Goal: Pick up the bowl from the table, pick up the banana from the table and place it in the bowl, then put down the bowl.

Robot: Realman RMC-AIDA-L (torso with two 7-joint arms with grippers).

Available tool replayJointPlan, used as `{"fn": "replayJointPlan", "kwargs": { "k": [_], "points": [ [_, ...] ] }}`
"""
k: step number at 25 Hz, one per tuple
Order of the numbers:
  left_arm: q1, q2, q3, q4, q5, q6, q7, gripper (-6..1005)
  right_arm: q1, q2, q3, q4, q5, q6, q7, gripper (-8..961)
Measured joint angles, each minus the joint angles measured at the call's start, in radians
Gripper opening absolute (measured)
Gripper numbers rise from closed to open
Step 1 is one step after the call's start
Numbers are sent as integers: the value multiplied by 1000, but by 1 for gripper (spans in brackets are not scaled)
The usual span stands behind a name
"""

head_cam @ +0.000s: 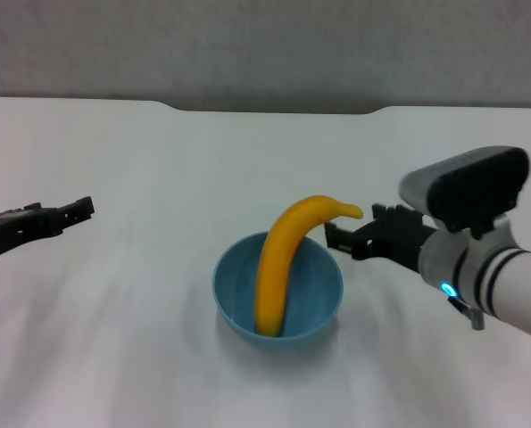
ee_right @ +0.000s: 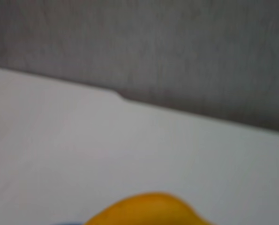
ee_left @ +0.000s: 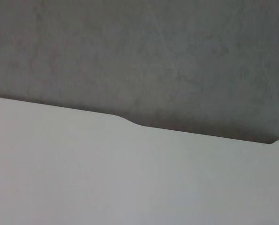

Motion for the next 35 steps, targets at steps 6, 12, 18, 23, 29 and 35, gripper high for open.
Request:
{"fn": "replayJointPlan", "kwargs": {
  "k": [6, 12, 18, 23, 29, 35],
  "points": [
    [0, -1, -27, 54, -68, 42, 131, 849, -81, 0, 6, -25, -79, 250, 2, 836],
    [-1, -3, -45, 159, -351, 65, 485, 848, -93, 0, 23, -208, -75, 527, 3, 833],
    [-20, -5, -38, 366, -820, 33, 1055, 848, -72, 4, 16, -407, -70, 744, 36, 830],
    [-51, -5, -39, 546, -1127, -90, 1437, 847, -44, 5, 13, -545, -69, 841, 104, 828],
    [-97, -7, -39, 793, -1433, -360, 1773, 847, -10, 6, -34, -685, -68, 984, 196, 827],
    [-139, -9, -39, 927, -1533, -525, 1876, 847, -5, 9, -85, -750, -68, 1117, 205, 827]
  ]
}}
